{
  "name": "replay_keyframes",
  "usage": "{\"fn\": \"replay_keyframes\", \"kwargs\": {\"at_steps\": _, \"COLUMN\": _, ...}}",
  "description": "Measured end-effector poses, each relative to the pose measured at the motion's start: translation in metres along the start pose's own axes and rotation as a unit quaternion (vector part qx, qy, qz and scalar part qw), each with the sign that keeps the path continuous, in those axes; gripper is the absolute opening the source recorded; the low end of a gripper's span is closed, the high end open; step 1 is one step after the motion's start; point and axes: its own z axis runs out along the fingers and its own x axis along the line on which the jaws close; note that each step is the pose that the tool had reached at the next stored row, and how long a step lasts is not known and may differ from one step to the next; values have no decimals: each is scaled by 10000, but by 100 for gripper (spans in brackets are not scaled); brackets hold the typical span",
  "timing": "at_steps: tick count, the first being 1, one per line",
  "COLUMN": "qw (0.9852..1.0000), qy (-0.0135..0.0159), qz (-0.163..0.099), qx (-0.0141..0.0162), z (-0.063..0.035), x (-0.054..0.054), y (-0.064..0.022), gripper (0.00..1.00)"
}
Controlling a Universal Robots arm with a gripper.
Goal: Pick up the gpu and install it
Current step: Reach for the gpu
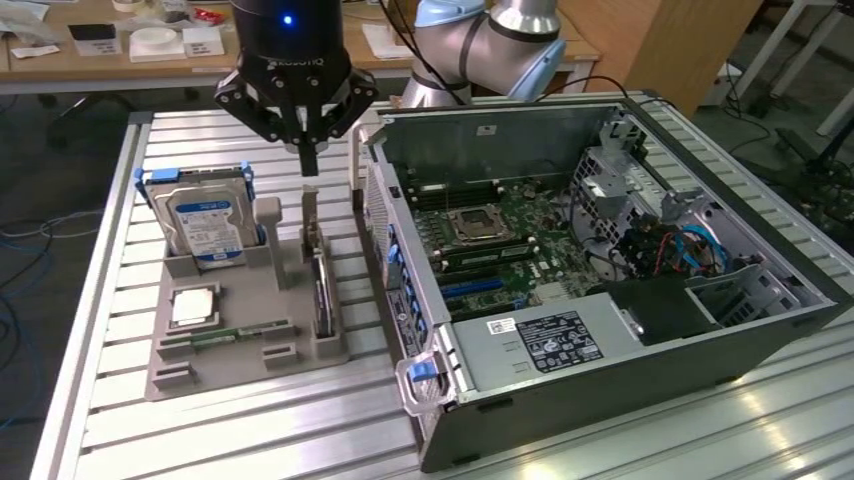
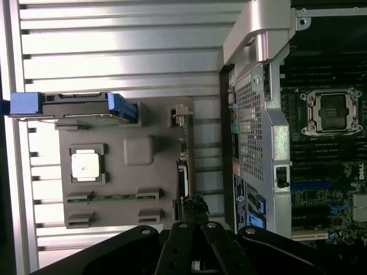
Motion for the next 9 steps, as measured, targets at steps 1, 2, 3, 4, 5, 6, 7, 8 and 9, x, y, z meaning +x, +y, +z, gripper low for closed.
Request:
{"fn": "replay_keyframes", "kwargs": {"at_steps": 1, "qw": 10000, "qy": 0, "qz": 0, "qx": 0, "z": -1, "x": 1, "y": -15, "gripper": 11}}
{"fn": "replay_keyframes", "kwargs": {"at_steps": 2, "qw": 10000, "qy": 0, "qz": 0, "qx": 0, "z": -1, "x": 2, "y": -30, "gripper": 11}}
{"fn": "replay_keyframes", "kwargs": {"at_steps": 3, "qw": 10000, "qy": 0, "qz": 0, "qx": 0, "z": -1, "x": 3, "y": -43, "gripper": 11}}
{"fn": "replay_keyframes", "kwargs": {"at_steps": 4, "qw": 10000, "qy": 0, "qz": 0, "qx": 0, "z": -2, "x": 5, "y": -58, "gripper": 11}}
{"fn": "replay_keyframes", "kwargs": {"at_steps": 5, "qw": 10000, "qy": 0, "qz": 0, "qx": 0, "z": -3, "x": 5, "y": -75, "gripper": 11}}
{"fn": "replay_keyframes", "kwargs": {"at_steps": 6, "qw": 10000, "qy": 0, "qz": 0, "qx": 0, "z": -4, "x": 6, "y": -91, "gripper": 11}}
{"fn": "replay_keyframes", "kwargs": {"at_steps": 7, "qw": 10000, "qy": 0, "qz": 0, "qx": 1, "z": -4, "x": 7, "y": -109, "gripper": 11}}
{"fn": "replay_keyframes", "kwargs": {"at_steps": 8, "qw": 10000, "qy": 0, "qz": 1, "qx": 0, "z": -5, "x": 7, "y": -125, "gripper": 11}}
{"fn": "replay_keyframes", "kwargs": {"at_steps": 9, "qw": 10000, "qy": 0, "qz": 0, "qx": 1, "z": -5, "x": 8, "y": -141, "gripper": 11}}
